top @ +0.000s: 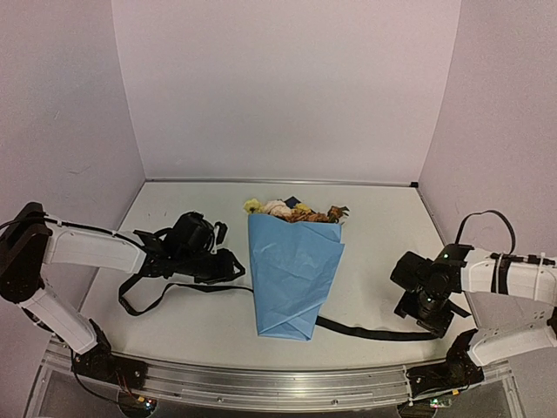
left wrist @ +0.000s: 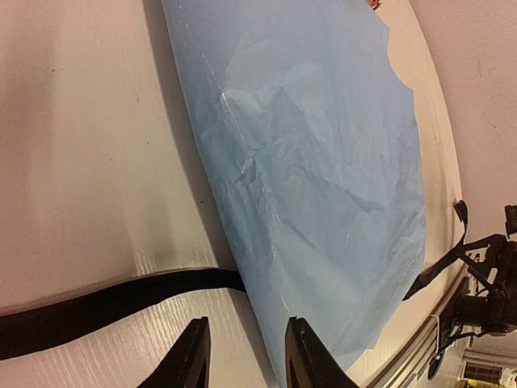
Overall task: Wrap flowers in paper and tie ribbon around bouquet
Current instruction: Pick up the right side of the ribbon from the center of the board.
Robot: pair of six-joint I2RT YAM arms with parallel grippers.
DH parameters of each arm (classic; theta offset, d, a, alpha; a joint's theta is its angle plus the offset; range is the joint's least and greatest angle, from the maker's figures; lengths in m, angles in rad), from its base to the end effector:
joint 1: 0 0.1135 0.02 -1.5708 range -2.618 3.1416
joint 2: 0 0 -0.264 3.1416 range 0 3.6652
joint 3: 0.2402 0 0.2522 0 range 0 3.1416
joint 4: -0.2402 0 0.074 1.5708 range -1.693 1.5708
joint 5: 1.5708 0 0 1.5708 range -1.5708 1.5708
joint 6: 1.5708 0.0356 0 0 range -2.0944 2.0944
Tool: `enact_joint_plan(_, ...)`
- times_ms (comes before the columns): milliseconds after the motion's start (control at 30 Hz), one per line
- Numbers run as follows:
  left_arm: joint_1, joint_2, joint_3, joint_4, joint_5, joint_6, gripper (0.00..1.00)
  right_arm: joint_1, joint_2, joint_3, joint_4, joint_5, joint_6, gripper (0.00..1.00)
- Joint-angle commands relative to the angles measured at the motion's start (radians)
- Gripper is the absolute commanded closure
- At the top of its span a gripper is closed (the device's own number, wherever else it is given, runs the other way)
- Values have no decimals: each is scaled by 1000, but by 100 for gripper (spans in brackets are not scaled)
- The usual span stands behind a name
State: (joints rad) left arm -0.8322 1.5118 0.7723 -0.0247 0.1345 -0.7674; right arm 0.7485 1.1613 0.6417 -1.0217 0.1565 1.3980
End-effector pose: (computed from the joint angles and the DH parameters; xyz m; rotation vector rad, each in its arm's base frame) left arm 0.2016 -0.2285 0.1807 0.1544 2.5230 -0.8918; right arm 0.1214 0.1052 0.1770 0.9570 2.8318 -0.0731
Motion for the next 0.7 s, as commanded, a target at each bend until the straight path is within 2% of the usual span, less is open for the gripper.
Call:
enact_joint_plan(0, 3, -56, 8, -37, -64, -25, 66, -65, 33, -28, 12, 58, 29, 14)
enact_joint_plan(233, 33, -142, -15, -111, -164, -72, 65, -106, -47, -170, 52, 108, 121, 17)
enact_joint_plan(400, 62, -173, -36, -142, -185, -106, 64, -157, -98, -261, 139, 126, 78, 18)
enact_joint_plan(567, 92, -196, -62, -166, -213, -162, 64, -219, -75, -352, 347, 87, 2, 28)
enact_joint_plan(667, 120, -211, -69, -253, -276, -233, 64, -240, -63, -375, 409, 81, -31, 42)
